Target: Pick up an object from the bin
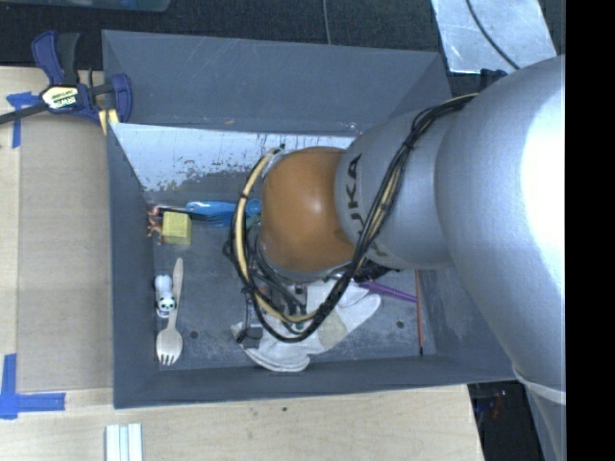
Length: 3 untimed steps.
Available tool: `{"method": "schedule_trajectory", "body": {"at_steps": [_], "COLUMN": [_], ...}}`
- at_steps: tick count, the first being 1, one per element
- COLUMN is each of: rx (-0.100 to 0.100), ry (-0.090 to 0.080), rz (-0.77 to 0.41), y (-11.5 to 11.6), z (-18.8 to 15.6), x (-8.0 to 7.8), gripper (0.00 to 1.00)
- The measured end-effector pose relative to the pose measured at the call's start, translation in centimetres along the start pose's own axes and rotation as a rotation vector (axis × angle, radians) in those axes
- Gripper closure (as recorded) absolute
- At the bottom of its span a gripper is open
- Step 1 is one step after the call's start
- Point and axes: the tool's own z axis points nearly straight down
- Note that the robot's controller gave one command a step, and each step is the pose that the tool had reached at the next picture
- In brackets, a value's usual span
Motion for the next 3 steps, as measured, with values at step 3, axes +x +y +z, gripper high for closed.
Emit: {"method": "schedule_trajectory", "body": {"at_steps": [3], "rx": [-0.003], "ry": [-0.018], "rz": [-0.353], "y": [0.5], "z": [1.2], "x": [-1.1], "gripper": [0.00]}}
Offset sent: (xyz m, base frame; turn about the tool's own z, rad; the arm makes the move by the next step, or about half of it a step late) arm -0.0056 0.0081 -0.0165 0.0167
